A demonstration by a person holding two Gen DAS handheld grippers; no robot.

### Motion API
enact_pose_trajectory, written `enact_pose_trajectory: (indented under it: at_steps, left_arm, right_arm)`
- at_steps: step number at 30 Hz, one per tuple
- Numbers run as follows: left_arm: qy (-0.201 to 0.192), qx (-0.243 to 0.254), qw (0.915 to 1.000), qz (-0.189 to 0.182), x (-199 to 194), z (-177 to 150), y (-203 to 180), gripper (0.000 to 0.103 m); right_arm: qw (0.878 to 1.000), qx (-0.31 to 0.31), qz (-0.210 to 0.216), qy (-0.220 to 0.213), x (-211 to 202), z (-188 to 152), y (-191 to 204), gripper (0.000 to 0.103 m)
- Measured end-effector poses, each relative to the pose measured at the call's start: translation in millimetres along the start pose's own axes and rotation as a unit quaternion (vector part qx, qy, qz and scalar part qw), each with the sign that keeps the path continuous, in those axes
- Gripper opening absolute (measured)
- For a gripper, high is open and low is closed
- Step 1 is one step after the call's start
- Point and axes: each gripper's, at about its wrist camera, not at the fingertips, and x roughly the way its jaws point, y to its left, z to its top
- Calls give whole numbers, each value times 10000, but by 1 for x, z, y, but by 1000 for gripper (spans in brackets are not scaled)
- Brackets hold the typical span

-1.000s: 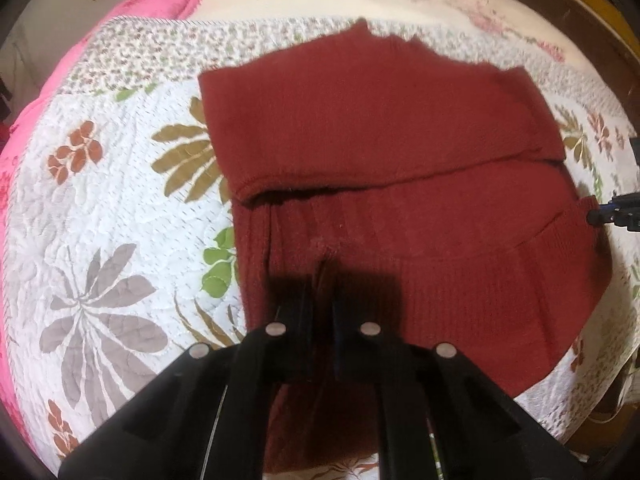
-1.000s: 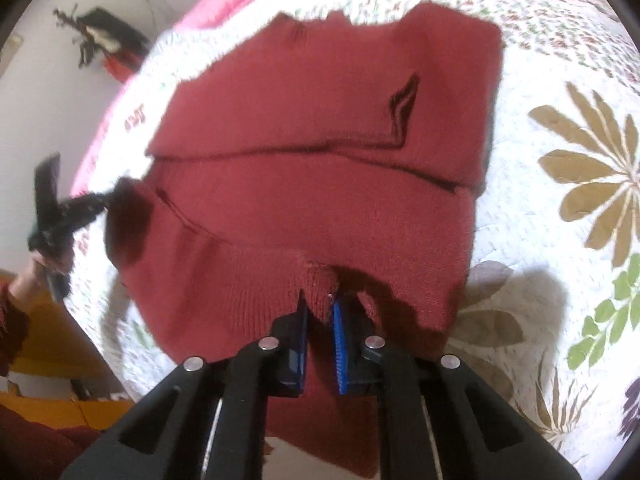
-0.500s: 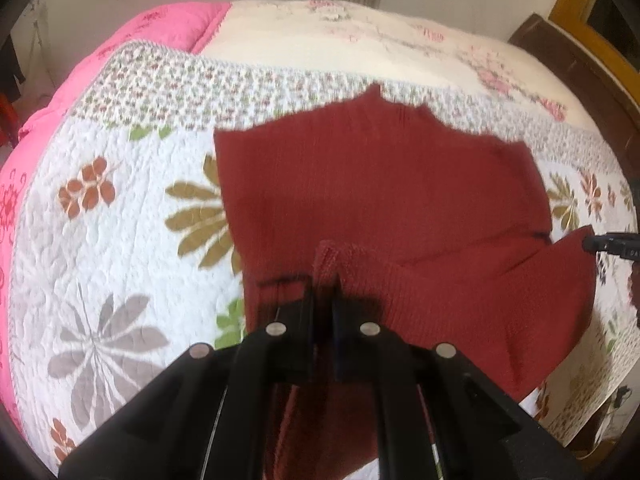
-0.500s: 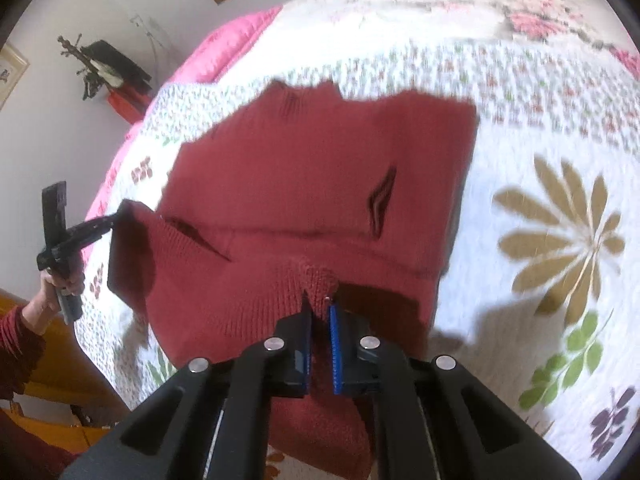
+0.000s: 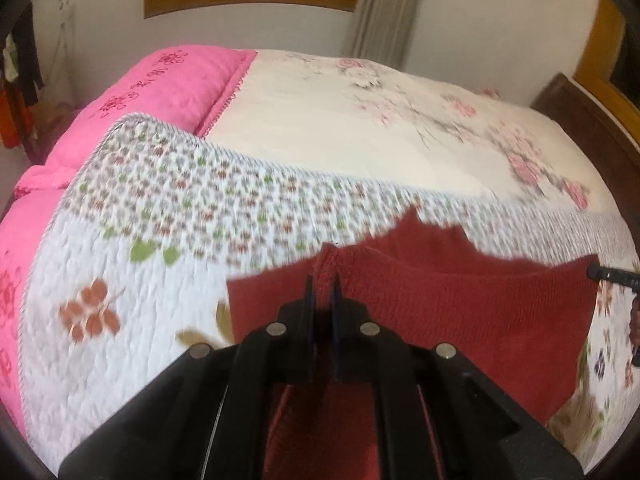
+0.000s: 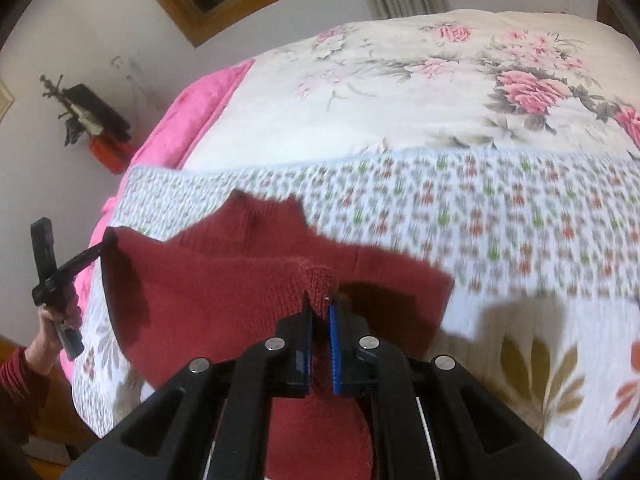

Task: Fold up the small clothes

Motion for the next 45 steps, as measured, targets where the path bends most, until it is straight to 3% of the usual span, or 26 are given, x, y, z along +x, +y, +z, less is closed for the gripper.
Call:
enact_pose_trajectory:
  at_steps: [6, 13, 18, 21, 22, 23, 25, 26, 27, 32, 39, 41, 43, 44, 45]
  left_arm:
    - [221, 96, 9993, 297, 55, 19, 1, 5]
    - [849, 241, 9941, 637, 117, 1, 8, 5]
    - [1091, 188, 9916, 671, 134, -5, 11, 10]
    - [1174, 45, 9903, 745, 130, 3, 16, 33]
    - [1201, -75, 9905, 669, 124, 5, 20, 49]
    - [1238, -186, 9902, 613, 116, 6, 24, 55]
    - [1217, -312, 9911, 447, 96, 5, 30, 57]
    - [1208, -327, 9914, 392, 87, 1, 32, 64]
    - [1234, -298, 9911, 391, 76, -4, 32, 67]
    - [1601, -3, 9861, 437, 27, -58, 34, 68]
    - [2078, -530, 9756, 460, 0, -137, 42, 67]
    - [2165, -672, 9732, 387, -1, -152, 42, 58]
    - [2253, -722, 9710, 347, 2, -162, 40, 46]
    - [2237, -714, 9711, 418, 2, -163, 39, 41]
    - [2215, -698, 9716, 454, 1, -164, 38, 37]
  right_arm:
    - [9992, 118, -297, 249, 42, 28, -20, 7]
    - [9962, 421, -480, 591, 87, 23, -50, 7]
    - [9934, 618, -545, 796, 110, 15, -61, 12]
    - [9936, 631, -526, 772, 107, 16, -59, 17]
    - [9939, 597, -541, 748, 103, 16, -57, 19]
    - [9945, 523, -571, 699, 96, 15, -53, 25]
    - [9954, 453, -562, 633, 83, 11, -47, 38]
    - [9959, 406, -560, 582, 72, 4, -43, 44]
    - [9960, 363, -564, 586, 65, -1, -40, 45]
    - [9957, 221, -351, 829, 29, -62, -22, 49]
    - [9886, 512, -140, 1406, 21, -150, -16, 55]
    - [9873, 569, -60, 1481, 25, -163, -17, 51]
    - [9866, 611, -21, 1514, 29, -169, -15, 33]
    - [9866, 604, 7, 1513, 29, -170, -14, 16]
    - [9870, 594, 54, 1494, 28, -169, -13, 6]
